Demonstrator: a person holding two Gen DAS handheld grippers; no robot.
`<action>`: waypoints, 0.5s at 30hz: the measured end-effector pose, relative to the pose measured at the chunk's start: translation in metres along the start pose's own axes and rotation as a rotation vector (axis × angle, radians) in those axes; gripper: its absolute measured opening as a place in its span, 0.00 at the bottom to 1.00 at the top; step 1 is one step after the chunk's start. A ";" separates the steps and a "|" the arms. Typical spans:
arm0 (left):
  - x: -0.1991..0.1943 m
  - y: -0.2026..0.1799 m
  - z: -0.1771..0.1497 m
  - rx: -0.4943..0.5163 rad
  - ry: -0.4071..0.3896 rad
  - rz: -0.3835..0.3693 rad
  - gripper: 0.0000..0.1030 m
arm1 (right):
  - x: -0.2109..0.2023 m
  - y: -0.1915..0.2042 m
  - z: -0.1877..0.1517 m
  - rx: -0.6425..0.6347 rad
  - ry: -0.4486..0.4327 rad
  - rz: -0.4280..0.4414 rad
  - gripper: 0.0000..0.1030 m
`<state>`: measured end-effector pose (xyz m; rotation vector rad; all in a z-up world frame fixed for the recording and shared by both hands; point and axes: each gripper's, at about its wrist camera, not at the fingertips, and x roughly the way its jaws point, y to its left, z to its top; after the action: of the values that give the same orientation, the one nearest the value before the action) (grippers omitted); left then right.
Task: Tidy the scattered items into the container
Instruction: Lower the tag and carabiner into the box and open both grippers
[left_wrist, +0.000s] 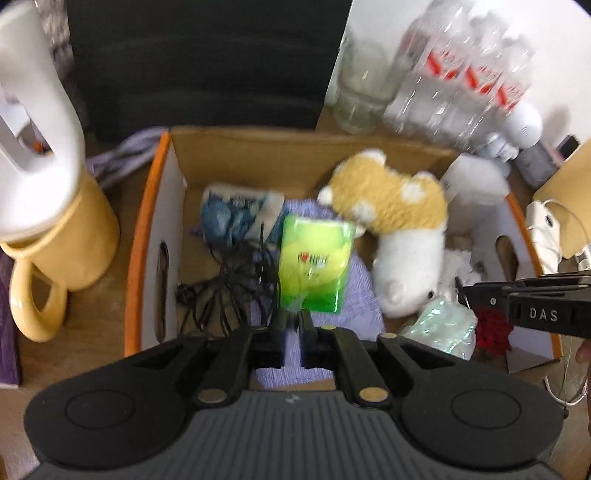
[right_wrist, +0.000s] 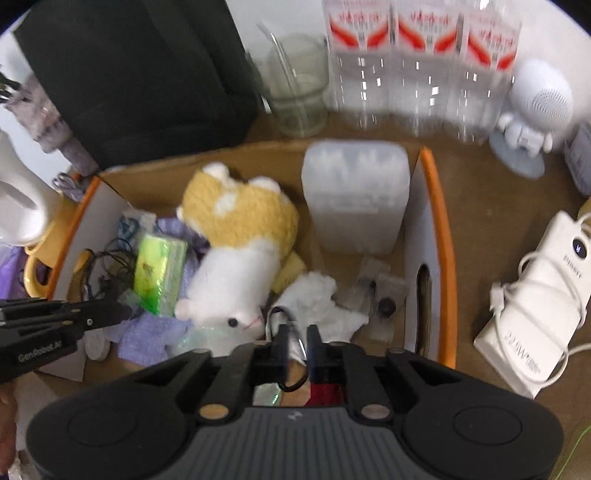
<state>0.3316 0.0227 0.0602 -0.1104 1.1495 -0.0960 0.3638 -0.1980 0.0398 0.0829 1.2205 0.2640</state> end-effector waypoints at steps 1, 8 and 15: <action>0.002 0.001 0.002 -0.011 0.022 0.006 0.31 | 0.001 0.001 0.001 0.004 0.018 -0.008 0.21; -0.014 -0.003 0.012 -0.022 0.027 0.111 0.88 | -0.022 0.016 0.009 -0.017 0.008 -0.047 0.52; -0.058 -0.015 0.015 0.004 -0.052 0.166 0.96 | -0.059 0.029 0.009 -0.012 -0.039 -0.047 0.66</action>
<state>0.3214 0.0162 0.1210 -0.0130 1.1019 0.0516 0.3485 -0.1835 0.1031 0.0488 1.1810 0.2275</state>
